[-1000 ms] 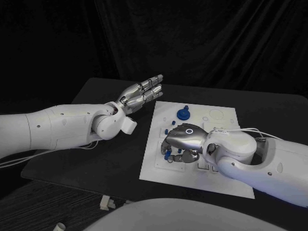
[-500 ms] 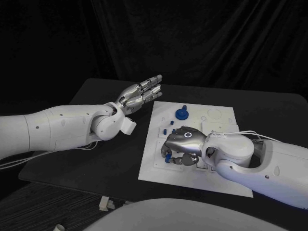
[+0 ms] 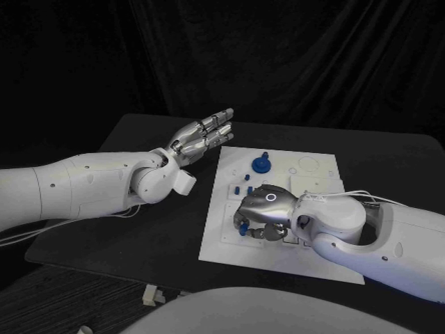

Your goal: Assemble the parts on the task board

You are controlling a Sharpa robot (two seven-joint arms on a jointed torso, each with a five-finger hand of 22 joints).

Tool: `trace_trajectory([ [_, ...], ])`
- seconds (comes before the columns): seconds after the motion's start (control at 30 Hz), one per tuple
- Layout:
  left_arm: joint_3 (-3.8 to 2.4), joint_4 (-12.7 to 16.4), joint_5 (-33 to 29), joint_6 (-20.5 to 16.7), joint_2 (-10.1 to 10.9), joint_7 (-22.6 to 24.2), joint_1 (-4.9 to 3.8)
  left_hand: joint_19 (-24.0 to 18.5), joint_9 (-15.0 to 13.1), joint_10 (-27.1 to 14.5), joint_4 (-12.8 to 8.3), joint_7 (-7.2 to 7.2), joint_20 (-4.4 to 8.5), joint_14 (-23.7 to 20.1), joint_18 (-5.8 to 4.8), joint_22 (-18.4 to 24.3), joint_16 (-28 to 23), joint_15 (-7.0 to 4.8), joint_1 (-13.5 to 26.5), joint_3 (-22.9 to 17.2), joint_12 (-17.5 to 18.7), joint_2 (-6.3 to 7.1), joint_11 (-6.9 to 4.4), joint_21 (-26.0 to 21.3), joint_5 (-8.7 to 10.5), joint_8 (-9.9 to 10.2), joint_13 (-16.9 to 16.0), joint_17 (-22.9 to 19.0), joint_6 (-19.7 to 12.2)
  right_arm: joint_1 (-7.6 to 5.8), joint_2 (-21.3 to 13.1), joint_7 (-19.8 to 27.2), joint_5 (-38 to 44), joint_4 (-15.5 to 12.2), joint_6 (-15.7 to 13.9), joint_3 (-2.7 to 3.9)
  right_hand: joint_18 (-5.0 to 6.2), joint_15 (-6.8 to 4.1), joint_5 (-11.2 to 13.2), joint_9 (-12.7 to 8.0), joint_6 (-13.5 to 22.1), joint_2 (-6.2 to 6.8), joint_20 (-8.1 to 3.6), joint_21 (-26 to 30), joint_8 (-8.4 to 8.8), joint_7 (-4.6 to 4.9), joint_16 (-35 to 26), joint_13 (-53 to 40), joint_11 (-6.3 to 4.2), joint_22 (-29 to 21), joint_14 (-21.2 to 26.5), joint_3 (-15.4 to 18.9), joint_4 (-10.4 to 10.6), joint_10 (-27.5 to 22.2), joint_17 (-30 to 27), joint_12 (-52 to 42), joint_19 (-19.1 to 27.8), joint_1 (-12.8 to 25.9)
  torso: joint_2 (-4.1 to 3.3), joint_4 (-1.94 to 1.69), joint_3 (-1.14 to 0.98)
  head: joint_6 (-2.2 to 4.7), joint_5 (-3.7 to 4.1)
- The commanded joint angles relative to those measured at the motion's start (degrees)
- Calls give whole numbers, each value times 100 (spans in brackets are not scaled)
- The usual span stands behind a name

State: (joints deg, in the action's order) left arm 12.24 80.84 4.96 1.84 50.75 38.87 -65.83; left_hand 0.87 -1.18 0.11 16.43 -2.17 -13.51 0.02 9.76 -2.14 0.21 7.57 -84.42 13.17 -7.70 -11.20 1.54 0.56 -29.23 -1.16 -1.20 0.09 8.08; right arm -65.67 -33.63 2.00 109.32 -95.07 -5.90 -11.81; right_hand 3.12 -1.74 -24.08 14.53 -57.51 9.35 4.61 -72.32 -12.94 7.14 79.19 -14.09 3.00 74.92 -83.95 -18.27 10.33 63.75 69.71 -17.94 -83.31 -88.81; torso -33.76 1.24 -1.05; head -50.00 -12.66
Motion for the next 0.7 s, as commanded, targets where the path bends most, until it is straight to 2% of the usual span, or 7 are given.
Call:
trace_trajectory([
  [0.03,-6,19,-43,51,0,428,6,-9,-8,7,-28,-40,-31,-2,45,2,-21,-29,-45,7,-11,8,28,19,-20,-15,1,-9,-7,26,-7,-59,371,-16,-89,3,74,40,2,2,30,-15,6,18,22,-8,-27,-4,-4,996,-86,-1,-37,35,-8,-39,37,-22,0,-1,-1,0,27],
  [0.4,-6,17,-43,60,2,376,6,-8,-7,8,-29,-40,-34,-2,45,-2,-21,-26,-52,4,-19,6,33,20,-22,-14,0,-9,-10,46,-16,-73,552,1,-99,3,78,34,-9,10,24,-10,5,33,18,-25,-35,-7,-7,992,-78,-4,-46,16,-22,-38,46,-12,2,0,1,0,8],
  [0.7,-6,9,-43,79,-16,341,6,-8,-7,8,-29,-40,-34,-2,45,-2,-21,-26,-52,4,-19,6,33,20,-22,-14,0,-9,-10,57,-20,-102,567,14,-175,3,81,29,-7,23,3,-19,3,44,5,-37,-43,-10,-10,989,-70,-9,-47,-5,-34,-36,53,10,0,-2,-2,0,36],
])
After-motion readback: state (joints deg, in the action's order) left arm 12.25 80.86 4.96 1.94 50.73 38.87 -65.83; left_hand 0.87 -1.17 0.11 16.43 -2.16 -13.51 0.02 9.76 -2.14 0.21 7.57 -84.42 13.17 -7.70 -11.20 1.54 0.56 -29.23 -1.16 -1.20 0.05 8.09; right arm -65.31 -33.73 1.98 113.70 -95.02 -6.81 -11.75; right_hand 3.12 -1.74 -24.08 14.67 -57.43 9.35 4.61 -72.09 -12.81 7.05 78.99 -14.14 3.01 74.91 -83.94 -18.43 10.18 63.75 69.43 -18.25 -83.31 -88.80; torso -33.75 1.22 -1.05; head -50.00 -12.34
